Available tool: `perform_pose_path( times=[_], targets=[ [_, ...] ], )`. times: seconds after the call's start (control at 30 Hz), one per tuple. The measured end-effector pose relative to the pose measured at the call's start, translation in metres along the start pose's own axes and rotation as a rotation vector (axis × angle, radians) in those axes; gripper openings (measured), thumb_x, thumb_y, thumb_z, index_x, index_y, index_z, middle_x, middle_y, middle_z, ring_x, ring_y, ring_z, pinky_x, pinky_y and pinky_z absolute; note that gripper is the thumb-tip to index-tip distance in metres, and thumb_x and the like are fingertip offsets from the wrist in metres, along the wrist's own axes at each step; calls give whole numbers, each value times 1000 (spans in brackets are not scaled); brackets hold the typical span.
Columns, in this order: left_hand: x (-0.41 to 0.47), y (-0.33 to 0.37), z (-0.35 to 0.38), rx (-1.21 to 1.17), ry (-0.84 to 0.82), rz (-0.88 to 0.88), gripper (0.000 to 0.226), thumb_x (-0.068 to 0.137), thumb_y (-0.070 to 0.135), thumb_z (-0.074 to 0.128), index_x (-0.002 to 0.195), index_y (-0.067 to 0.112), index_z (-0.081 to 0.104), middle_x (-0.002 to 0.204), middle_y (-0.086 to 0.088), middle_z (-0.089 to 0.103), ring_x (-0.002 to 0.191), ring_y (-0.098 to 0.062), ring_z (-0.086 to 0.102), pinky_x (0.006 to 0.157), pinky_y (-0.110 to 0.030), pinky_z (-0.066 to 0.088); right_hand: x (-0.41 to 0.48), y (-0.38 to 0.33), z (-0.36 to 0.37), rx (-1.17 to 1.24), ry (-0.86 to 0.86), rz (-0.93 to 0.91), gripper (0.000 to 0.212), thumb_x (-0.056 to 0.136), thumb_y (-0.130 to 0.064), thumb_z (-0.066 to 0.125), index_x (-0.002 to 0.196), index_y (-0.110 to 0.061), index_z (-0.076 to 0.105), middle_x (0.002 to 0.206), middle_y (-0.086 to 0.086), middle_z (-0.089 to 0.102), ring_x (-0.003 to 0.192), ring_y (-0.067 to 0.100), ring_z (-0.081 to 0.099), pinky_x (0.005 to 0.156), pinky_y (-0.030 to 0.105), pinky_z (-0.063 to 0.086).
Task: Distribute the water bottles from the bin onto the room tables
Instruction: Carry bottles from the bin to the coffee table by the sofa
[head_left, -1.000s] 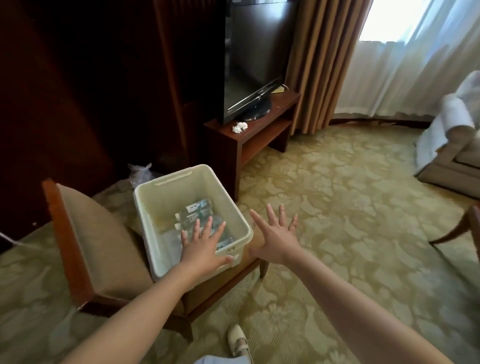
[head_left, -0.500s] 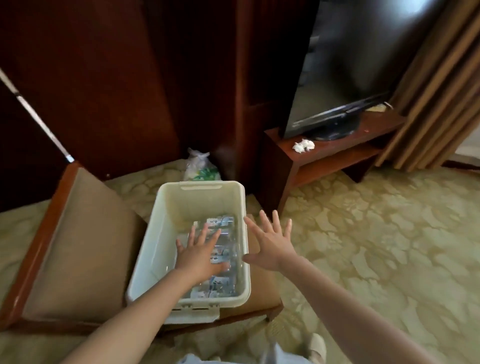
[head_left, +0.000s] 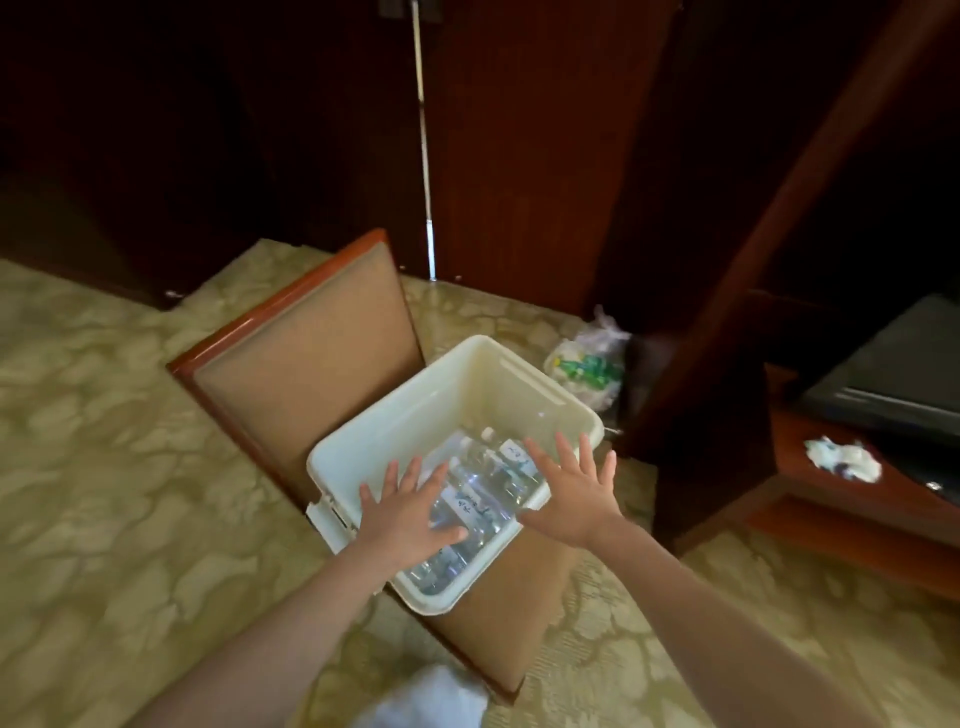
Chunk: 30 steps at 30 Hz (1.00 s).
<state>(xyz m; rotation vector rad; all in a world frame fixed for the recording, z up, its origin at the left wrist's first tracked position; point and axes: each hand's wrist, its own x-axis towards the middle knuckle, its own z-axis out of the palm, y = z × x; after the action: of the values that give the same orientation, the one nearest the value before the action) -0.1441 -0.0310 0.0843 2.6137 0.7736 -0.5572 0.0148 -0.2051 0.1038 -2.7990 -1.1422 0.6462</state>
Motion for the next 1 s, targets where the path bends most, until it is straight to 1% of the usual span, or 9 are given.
perform_pose_path(
  times=[0.1,0.3,0.4,0.53,0.67,0.77,0.9,1.0],
  targets=[
    [12,-11,5,-15,-12,-70,95,84,76,44,154,38,-9,164,0,-18,150,-31,-18,118,-62,-2,23,0,-1,-12,-30,-60,96,86,-59,58,156,-43,-6,166,5,-14,149,35,-25,116,62,-17],
    [44,-12,9,-39,-35,-92,96,84,77,41,154,37,-12,163,-1,-18,150,-31,-17,118,-62,0,59,2,6,5,-128,-94,97,86,-57,58,155,-44,-9,166,3,-16,149,34,-25,116,59,-17],
    [52,-12,11,-110,-21,-117,94,86,75,43,154,38,-11,164,-1,-17,150,-31,-17,118,-62,-1,74,3,4,-6,-184,-106,97,86,-56,58,155,-44,-9,166,4,-15,149,34,-24,116,58,-16],
    [68,-13,16,-202,-16,-178,93,86,73,45,153,41,-11,164,-1,-15,150,-31,-16,118,-61,-1,108,2,2,-104,-255,-166,96,88,-58,58,157,-39,-7,166,5,-16,150,35,-22,118,58,-15],
    [89,-10,25,-290,-20,-249,91,87,70,48,154,41,-7,165,-2,-12,150,-30,-14,118,-62,-2,153,6,6,-179,-345,-226,99,88,-59,60,156,-41,-10,166,6,-14,151,34,-17,120,59,-11],
    [103,-4,30,-381,-25,-315,90,88,67,50,154,41,-6,165,-2,-11,150,-30,-15,117,-61,-4,191,11,10,-202,-425,-275,99,87,-57,62,156,-41,-7,167,6,-13,152,36,-11,120,60,-4],
    [133,10,31,-410,-54,-437,91,87,68,50,154,39,-5,166,-2,-5,152,-30,-5,118,-58,1,241,19,12,-182,-519,-344,96,89,-52,64,157,-40,-3,167,6,-13,153,34,-10,121,56,-2],
    [164,18,37,-448,-93,-476,91,88,66,50,155,38,-5,166,-1,-4,152,-29,-1,119,-55,5,278,26,22,-170,-597,-361,96,89,-51,65,158,-39,0,167,7,-11,153,33,-7,122,53,2]
  ],
)
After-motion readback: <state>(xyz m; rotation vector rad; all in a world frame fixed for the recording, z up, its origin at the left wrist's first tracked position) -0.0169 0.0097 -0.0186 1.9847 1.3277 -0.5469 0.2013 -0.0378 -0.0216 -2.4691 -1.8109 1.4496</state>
